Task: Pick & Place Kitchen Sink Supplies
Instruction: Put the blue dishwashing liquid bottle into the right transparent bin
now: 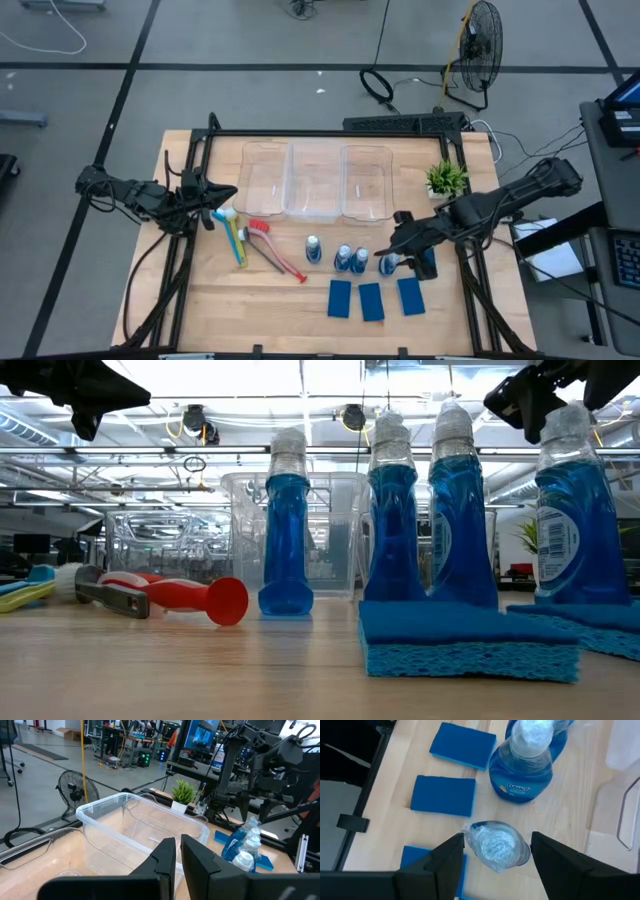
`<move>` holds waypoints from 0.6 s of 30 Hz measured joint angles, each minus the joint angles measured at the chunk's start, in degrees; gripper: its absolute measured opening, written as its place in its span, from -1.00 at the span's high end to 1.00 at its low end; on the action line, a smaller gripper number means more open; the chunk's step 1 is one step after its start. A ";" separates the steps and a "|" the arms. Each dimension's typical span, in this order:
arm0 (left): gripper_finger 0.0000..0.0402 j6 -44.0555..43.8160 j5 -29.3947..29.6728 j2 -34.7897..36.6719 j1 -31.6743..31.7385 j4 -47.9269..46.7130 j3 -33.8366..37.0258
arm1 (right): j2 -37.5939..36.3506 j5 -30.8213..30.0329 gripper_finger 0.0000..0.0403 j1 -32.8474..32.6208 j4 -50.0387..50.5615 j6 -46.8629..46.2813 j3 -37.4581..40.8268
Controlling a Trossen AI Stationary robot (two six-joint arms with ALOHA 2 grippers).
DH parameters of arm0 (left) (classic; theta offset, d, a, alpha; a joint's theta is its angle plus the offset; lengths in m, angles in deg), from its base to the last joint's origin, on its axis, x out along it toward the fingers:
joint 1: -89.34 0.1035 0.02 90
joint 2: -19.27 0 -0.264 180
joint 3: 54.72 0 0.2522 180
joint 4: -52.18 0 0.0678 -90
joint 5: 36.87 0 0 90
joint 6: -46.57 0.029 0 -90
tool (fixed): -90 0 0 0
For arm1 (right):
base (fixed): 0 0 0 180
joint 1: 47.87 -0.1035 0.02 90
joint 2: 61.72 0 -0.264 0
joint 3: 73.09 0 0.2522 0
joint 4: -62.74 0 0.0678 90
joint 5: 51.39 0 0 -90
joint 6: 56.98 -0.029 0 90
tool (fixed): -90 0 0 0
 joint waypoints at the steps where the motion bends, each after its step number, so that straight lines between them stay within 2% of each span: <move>1: 0.84 0.00 -0.01 0.01 -0.01 0.01 0.00 | 0.24 0.01 -0.10 0.00 0.00 0.27 0.00; 18: 0.84 0.00 -0.02 0.01 0.00 0.01 0.00 | 4.00 0.08 -0.10 -0.02 -1.04 2.26 0.00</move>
